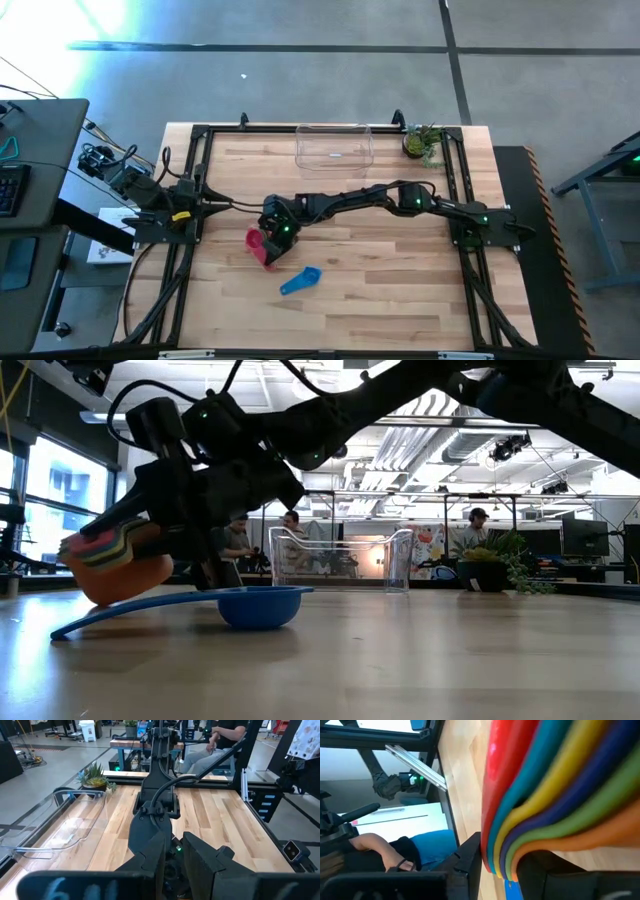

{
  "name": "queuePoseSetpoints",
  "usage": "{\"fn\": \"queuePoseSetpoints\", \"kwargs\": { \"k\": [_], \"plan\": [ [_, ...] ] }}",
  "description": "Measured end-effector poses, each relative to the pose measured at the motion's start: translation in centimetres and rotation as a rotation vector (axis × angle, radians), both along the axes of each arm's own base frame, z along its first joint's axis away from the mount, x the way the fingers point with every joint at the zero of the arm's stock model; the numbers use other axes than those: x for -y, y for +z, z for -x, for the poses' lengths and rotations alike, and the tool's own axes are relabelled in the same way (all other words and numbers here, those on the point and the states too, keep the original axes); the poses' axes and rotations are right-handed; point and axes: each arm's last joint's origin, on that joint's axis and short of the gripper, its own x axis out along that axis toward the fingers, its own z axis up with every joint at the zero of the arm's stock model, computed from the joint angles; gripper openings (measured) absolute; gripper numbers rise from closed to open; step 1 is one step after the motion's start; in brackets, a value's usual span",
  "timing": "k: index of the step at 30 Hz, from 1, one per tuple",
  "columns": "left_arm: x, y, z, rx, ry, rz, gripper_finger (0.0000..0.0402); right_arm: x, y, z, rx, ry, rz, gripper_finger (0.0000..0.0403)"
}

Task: Nest measuring cups in basket
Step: Adjust the nested measuring cups

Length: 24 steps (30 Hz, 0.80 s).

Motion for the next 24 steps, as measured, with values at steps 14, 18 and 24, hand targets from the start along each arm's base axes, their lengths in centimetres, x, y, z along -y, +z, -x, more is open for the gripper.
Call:
{"fn": "queuePoseSetpoints", "kwargs": {
  "k": [14,18,24],
  "plan": [
    [0.0,0.0,0.0,0.0,0.0,0.0,0.0058,0.06,0.0,0.03,-0.003,0.009,-0.009,0.0115],
    [0.0,0.0,0.0,0.0,0.0,0.0,0.0058,0.07,0.01,0.04,-0.006,0.011,-0.015,0.0115],
    [0.0,0.0,0.0,0.0,0.0,0.0,0.0058,0.09,-0.05,0.12,-0.03,0.007,-0.026,0.0115]
  ]
}}
